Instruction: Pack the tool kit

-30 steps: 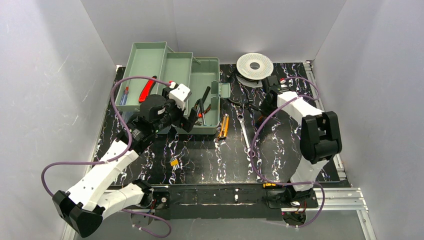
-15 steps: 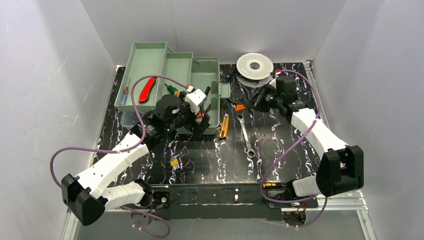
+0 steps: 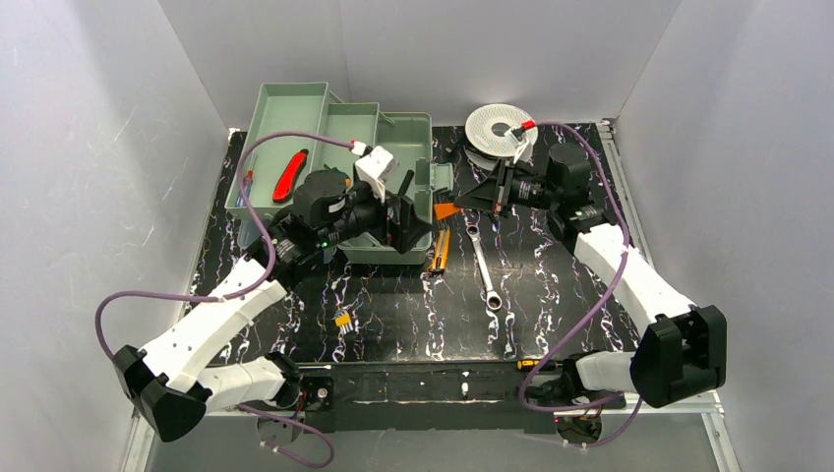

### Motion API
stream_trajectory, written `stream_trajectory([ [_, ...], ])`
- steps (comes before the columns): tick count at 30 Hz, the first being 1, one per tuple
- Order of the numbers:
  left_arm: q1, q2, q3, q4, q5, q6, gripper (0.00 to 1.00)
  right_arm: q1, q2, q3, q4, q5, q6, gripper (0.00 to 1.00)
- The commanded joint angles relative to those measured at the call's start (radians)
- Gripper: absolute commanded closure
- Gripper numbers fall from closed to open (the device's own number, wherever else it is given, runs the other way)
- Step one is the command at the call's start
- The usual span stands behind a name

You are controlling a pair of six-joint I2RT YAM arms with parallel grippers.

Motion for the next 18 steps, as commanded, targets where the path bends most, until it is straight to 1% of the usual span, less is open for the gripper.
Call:
stream_trajectory([
  [1, 0.016, -0.056, 0.101, -0.134, -0.180, -0.025, 0.00, 0.053, 0.033, 0.149, -0.031, 0.064, -0.078, 0.99],
  [3, 0.016, -0.084, 0.132, -0.196, -0.354, -0.010, 0.01, 0.100, 0.080, 0.220, -0.051, 0.135, -0.092, 0.99],
  [5, 0.016, -0.130, 0.128, -0.225, -0.547, -0.007, 0.00, 0.152, 0.132, 0.282, -0.044, 0.230, -0.106, 0.99],
  [8, 0.016, -0.216, 0.077, -0.208, -0.679, 0.032, 0.00, 0.226, 0.240, 0.395, -0.053, 0.332, -0.105, 0.99],
  [10, 0.016, -0.266, 0.054, -0.204, -0.716, 0.046, 0.01, 0.257, 0.334, 0.486, -0.056, 0.366, -0.086, 0.99],
  [12, 0.016, -0.300, 0.049, -0.217, -0.733, 0.056, 0.00, 0.283, 0.436, 0.592, -0.060, 0.365, -0.084, 0.99],
  [15, 0.016, -0.335, 0.050, -0.243, -0.750, 0.068, 0.00, 0.321, 0.593, 0.783, -0.113, 0.356, -0.085, 0.99],
  [18, 0.016, -0.360, 0.043, -0.260, -0.768, 0.079, 0.00, 0.355, 0.724, 0.939, -0.176, 0.339, -0.083, 0.99],
])
